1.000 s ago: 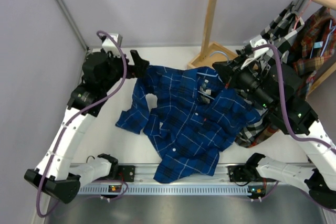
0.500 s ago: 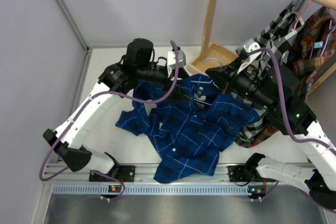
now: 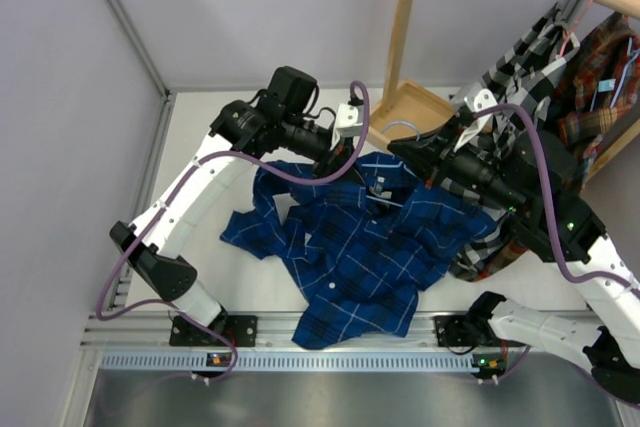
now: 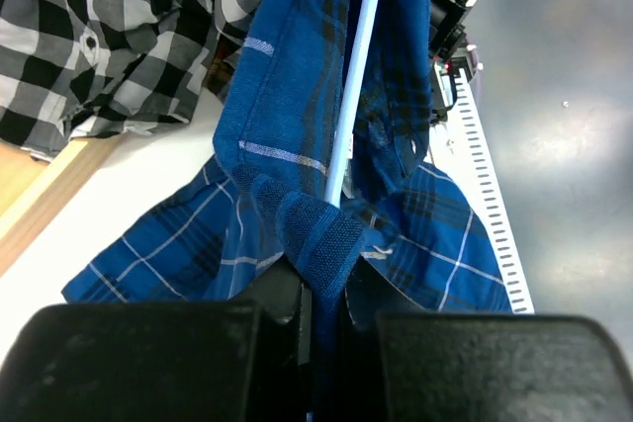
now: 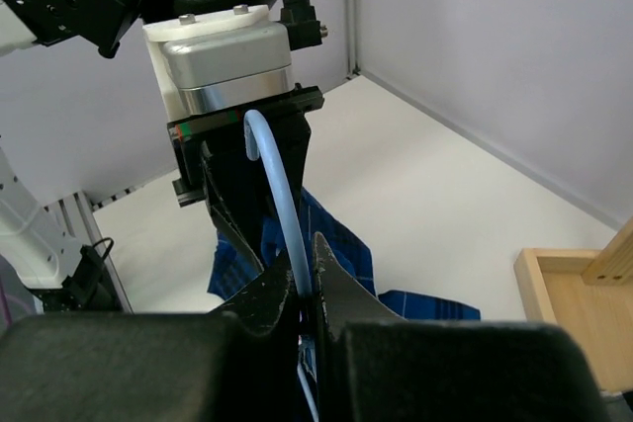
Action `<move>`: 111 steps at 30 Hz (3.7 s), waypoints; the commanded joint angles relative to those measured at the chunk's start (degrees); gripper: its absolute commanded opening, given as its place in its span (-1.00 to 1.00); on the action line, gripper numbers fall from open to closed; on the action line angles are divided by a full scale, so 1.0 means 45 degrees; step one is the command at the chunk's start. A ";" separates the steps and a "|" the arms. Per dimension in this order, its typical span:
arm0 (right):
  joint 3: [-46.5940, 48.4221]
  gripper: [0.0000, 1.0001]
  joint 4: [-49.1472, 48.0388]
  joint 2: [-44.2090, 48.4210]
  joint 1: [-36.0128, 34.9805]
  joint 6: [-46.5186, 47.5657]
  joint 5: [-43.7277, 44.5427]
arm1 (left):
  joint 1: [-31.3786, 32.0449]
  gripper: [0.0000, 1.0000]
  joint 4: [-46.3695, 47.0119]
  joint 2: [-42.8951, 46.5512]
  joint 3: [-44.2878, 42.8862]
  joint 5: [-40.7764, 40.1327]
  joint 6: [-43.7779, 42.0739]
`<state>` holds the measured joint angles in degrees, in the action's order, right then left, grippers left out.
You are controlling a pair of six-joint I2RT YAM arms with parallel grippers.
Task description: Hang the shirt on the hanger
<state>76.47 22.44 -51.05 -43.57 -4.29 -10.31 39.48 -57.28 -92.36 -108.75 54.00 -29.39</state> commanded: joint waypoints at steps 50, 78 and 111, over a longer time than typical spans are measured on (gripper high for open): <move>0.0273 -1.00 0.4391 0.2046 0.0112 0.4101 -0.3317 | 0.0074 -0.66 -0.1061 0.1442 -0.0597 0.2143 -0.1323; 0.5525 -1.00 0.3685 -0.0822 0.0132 -0.1272 1.0626 | -0.0239 0.97 0.5404 1.3842 1.0724 -1.7937 0.8971; 0.8320 -1.00 0.2652 -0.0981 0.0132 -0.0121 1.6372 | -0.0239 0.96 0.5951 1.3551 1.4108 -1.7742 0.9089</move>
<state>110.06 42.09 -57.78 -43.27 -6.98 59.33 38.50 -33.36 -30.87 -45.54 -26.92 10.87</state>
